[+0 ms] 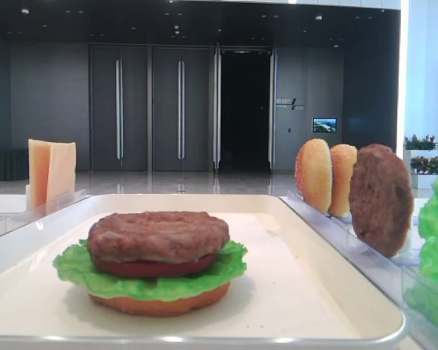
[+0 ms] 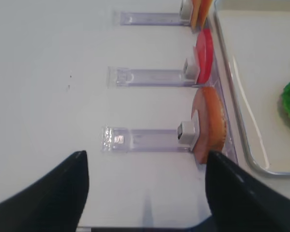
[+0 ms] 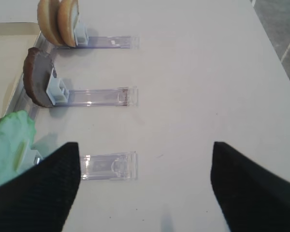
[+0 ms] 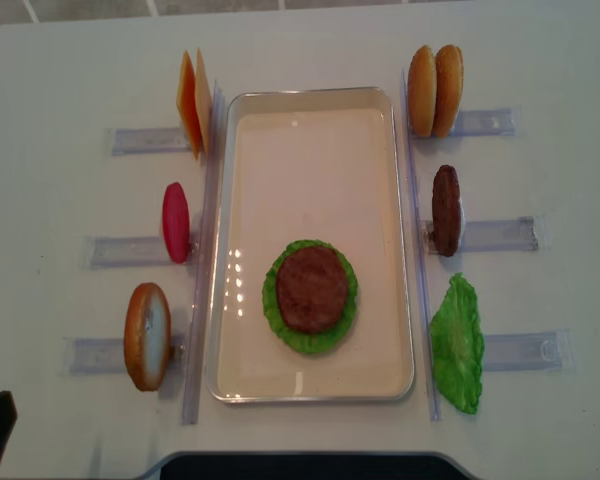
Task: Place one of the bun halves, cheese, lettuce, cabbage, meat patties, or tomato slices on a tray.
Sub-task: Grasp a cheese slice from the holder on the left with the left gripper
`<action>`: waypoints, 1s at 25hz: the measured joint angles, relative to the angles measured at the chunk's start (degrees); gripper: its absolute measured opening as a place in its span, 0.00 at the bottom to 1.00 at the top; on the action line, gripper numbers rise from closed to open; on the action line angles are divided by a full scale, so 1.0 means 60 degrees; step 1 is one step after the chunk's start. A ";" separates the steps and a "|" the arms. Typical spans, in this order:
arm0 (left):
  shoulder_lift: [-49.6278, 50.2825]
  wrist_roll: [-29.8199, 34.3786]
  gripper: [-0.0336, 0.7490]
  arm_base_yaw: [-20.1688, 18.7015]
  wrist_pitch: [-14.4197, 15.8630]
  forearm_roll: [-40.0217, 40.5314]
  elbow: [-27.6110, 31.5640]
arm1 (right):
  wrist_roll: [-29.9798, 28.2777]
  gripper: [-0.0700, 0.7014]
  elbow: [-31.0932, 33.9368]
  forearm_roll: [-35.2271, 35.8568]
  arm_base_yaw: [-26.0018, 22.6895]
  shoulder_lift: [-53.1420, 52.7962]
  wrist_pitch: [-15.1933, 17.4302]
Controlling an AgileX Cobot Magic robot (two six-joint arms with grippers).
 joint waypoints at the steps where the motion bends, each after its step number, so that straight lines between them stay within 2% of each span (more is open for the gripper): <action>1: 0.0239 -0.0036 0.77 0.0000 0.0138 0.0056 -0.0134 | 0.0000 0.81 0.0000 0.0000 0.0000 0.0000 0.0000; 5: 0.1415 -0.0347 0.77 0.0000 0.0393 0.0242 -0.0798 | 0.0000 0.81 0.0000 0.0000 0.0000 0.0000 0.0000; 14: 0.5238 -0.0525 0.77 0.0000 0.0401 0.0533 -0.2873 | 0.0000 0.81 0.0000 0.0000 0.0000 0.0000 0.0000; 25: 1.0418 -0.0563 0.77 0.0000 0.0433 0.1200 -0.6344 | 0.0000 0.81 0.0000 0.0000 0.0000 0.0000 0.0000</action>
